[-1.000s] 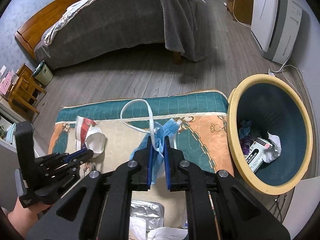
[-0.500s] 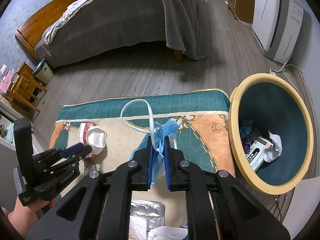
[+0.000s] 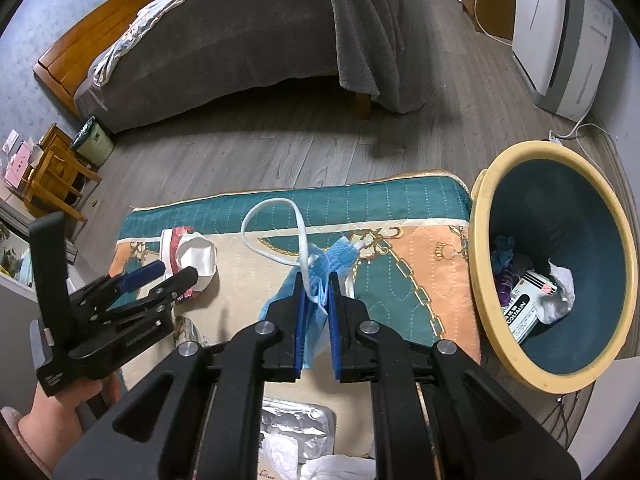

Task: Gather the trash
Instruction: 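Lift the cup and mask and carry them over the bin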

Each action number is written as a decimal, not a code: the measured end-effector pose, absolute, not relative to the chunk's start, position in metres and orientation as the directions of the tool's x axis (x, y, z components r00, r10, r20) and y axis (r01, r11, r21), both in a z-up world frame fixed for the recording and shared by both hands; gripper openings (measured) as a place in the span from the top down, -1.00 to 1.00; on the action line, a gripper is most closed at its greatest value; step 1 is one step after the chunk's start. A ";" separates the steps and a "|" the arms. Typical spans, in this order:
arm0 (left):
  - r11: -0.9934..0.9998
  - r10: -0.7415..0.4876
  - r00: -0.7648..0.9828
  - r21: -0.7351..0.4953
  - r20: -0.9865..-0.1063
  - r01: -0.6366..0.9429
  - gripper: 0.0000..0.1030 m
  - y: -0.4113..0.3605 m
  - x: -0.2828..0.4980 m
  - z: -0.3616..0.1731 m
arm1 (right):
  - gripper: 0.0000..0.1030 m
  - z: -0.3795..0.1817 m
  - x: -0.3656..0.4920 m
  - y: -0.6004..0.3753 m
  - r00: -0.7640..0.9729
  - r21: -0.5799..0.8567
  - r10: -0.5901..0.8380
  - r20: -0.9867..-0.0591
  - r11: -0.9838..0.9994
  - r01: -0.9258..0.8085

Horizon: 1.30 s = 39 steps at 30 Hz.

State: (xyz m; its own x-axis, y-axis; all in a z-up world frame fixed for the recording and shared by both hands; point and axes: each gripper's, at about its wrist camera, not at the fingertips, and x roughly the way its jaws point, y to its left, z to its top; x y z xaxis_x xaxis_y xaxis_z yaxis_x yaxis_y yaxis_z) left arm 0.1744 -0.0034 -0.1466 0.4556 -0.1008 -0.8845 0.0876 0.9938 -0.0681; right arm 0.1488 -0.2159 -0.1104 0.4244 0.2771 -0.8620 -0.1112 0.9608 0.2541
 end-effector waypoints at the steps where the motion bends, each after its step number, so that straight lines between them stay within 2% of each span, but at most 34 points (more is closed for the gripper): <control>1: 0.995 -0.094 0.460 -0.062 -0.883 0.084 0.20 -0.003 0.176 -0.147 | 0.82 -0.111 0.149 -0.215 0.423 0.253 0.277 -0.863 0.961 -0.113; 2: 0.995 -0.084 0.464 -0.053 -0.882 0.079 0.39 -0.003 0.179 -0.148 | 0.82 -0.111 0.149 -0.215 0.422 0.252 0.277 -0.863 0.961 -0.116; 3: 0.995 -0.091 0.459 -0.059 -0.884 0.083 0.68 -0.003 0.181 -0.150 | 0.82 -0.112 0.149 -0.215 0.421 0.250 0.276 -0.864 0.961 -0.119; 4: 0.994 -0.092 0.457 -0.058 -0.885 0.088 0.80 -0.003 0.182 -0.152 | 0.82 -0.112 0.148 -0.216 0.421 0.248 0.275 -0.864 0.961 -0.120; 14: 0.979 -0.099 0.542 0.017 -0.835 0.204 0.83 -0.026 0.167 -0.121 | 0.82 -0.088 0.148 -0.237 0.481 0.272 0.272 -0.833 0.960 -0.072; 26: 0.945 -0.210 0.644 0.017 -0.735 0.327 0.83 -0.085 0.145 -0.048 | 0.81 -0.044 0.136 -0.301 0.603 0.241 0.187 -0.776 0.971 0.009; 39: 0.878 -0.327 0.636 0.024 -0.699 0.478 0.83 -0.173 0.129 -0.032 | 0.81 -0.035 0.119 -0.399 0.660 0.238 0.081 -0.747 0.959 0.152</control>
